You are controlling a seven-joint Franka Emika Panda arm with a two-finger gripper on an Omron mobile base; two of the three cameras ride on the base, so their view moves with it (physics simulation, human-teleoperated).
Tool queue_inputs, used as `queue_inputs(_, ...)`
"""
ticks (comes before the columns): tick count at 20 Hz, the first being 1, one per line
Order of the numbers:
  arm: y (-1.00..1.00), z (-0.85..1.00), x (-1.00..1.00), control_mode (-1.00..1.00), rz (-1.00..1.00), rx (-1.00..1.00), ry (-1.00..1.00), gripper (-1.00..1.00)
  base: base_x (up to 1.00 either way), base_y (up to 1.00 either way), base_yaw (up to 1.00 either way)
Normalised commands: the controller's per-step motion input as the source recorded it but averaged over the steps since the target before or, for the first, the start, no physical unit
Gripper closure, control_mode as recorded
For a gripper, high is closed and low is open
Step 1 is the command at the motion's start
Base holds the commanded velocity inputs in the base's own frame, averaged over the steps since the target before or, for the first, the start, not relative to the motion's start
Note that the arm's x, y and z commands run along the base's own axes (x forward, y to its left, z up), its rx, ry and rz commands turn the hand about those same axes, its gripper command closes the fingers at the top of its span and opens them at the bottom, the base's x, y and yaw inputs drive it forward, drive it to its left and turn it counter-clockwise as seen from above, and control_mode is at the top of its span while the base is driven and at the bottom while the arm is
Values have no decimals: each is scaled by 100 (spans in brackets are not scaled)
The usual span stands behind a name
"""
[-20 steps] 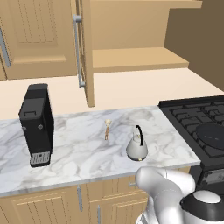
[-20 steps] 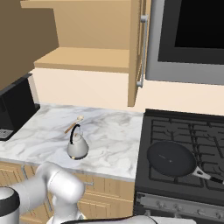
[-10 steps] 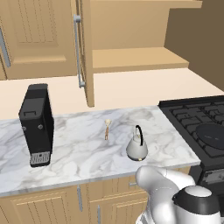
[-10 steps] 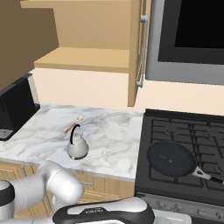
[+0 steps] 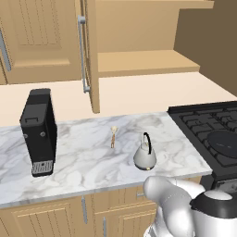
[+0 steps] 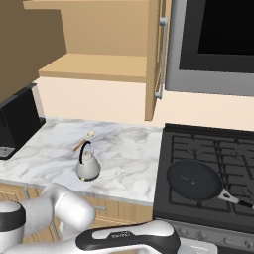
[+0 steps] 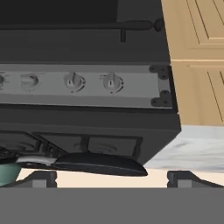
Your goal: Pick the pan from the cabinet and place it on the stove. Then turn on the stove burner for the pan.
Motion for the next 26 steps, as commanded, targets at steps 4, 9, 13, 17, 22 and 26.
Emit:
queue_inputs(4, -1, -27, 13, -100, 0, 0, 0, -100, 0, 0, 0)
queue_inputs(9, 0, -22, 22, -100, 1, 0, 0, -100, 0, 0, 0)
queue_inputs(13, 0, -20, 21, -100, 2, 0, 0, -100, 0, 0, 0)
queue_inputs(17, 0, -25, 15, -100, 1, 0, 0, -100, 0, 0, 0)
queue_inputs(22, -1, -26, 11, -100, 1, 0, 0, -100, 0, 0, 0)
queue_inputs(26, -5, -25, 10, -100, 0, 0, 0, -100, 0, 0, 0)
